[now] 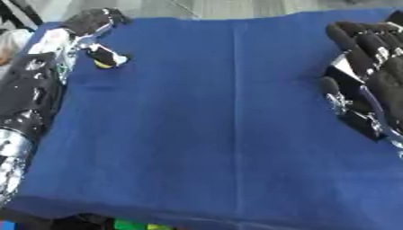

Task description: Pick up the objects with one hand, pass them to the other hand, and then place them into the box on the other side of the table.

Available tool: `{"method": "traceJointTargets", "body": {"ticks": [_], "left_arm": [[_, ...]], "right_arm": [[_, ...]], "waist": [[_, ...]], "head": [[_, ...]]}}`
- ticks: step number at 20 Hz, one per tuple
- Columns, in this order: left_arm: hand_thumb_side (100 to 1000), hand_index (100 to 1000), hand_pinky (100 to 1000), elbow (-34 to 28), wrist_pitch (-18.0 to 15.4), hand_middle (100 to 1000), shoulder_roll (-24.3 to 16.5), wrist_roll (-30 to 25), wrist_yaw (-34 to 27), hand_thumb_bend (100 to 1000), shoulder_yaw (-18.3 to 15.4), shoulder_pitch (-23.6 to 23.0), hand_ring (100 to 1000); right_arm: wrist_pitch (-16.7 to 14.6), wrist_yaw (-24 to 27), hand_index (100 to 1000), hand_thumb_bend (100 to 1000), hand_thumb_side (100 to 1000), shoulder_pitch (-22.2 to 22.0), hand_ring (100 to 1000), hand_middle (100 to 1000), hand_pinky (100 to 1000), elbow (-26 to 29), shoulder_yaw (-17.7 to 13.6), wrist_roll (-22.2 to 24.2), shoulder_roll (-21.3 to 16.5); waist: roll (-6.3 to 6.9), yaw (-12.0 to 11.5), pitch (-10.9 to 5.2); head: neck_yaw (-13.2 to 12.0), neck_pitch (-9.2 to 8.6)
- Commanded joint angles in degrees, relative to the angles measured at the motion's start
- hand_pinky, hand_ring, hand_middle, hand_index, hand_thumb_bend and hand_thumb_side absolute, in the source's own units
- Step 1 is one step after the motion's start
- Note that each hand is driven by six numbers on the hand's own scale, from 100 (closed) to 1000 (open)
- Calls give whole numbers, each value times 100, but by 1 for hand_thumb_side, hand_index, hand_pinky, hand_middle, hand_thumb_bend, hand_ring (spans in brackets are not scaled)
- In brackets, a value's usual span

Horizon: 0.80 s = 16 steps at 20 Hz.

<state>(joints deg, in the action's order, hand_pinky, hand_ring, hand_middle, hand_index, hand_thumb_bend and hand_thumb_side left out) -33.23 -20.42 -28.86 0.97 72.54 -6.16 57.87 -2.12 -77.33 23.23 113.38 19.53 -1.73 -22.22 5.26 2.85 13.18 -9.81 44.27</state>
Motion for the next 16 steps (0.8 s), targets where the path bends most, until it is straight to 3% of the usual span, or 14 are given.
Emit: {"method": "traceJointTargets", "body": {"ticks": [1, 3, 6, 10, 13, 16], "left_arm": [[234, 882, 755, 158, 377, 752, -293, 327, -223, 245, -164, 170, 704], [230, 867, 742, 253, 543, 734, -343, 503, -433, 197, -197, 177, 681], [241, 859, 739, 376, 670, 723, -413, 604, -628, 202, -163, 171, 674], [281, 867, 759, 490, 693, 748, -503, 492, -544, 285, -65, 150, 705], [322, 873, 771, 547, 771, 764, -563, 399, -213, 385, -19, 138, 727], [335, 866, 763, 534, 886, 752, -587, 488, 169, 424, -26, 122, 716]], "right_arm": [[50, 55, 999, 132, 100, 93, 862, 879, 836, 121, -4, -45, 27], [73, 67, 1000, 100, 100, 99, 865, 880, 834, 121, -3, -65, 55], [110, 80, 1000, 100, 100, 101, 868, 880, 830, 121, -6, -91, 90], [143, 109, 1000, 100, 100, 100, 872, 881, 824, 121, -4, -129, 129], [163, 128, 1000, 100, 100, 95, 872, 881, 821, 121, -3, -140, 141], [179, 136, 1000, 100, 100, 89, 873, 881, 821, 121, -7, -152, 141]], "waist": [[-14, 15, -45], [-6, 37, 2], [6, 64, 49], [23, 93, 93], [37, 112, 103], [50, 110, 112]], "head": [[-41, -15], [-68, -15], [-78, -15], [-88, -15], [-109, -15], [-135, -15]]}}
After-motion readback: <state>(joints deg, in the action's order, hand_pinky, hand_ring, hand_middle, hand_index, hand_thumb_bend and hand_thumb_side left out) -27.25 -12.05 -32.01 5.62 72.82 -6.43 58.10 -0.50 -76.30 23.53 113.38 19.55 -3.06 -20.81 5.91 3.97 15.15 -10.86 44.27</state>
